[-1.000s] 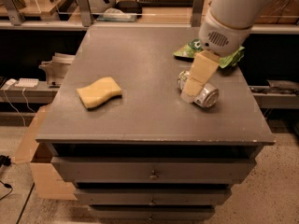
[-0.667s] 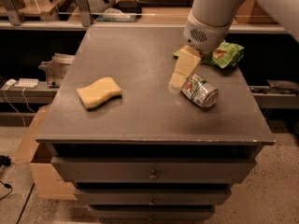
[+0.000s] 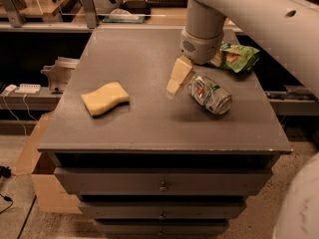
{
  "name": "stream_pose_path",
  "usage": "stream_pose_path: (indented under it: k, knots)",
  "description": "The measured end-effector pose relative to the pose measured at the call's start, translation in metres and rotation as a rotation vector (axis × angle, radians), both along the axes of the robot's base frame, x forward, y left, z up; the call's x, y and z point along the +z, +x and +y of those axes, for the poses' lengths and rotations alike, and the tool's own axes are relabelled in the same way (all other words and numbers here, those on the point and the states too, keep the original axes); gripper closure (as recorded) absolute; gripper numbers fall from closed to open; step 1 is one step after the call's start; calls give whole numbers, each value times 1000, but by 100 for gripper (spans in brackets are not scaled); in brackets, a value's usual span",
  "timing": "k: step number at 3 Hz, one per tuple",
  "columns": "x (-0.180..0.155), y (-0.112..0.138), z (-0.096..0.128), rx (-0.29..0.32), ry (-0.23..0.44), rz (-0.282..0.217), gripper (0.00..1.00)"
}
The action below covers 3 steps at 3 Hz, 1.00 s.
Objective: Place 7up can upright
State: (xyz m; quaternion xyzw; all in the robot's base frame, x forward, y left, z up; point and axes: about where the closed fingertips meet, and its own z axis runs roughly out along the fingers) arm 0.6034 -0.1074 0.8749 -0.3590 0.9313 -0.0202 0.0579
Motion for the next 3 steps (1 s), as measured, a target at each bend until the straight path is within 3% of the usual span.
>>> stream_pose_path:
  k: [3]
  knots:
    - [-36, 13, -12, -109, -47, 63, 0]
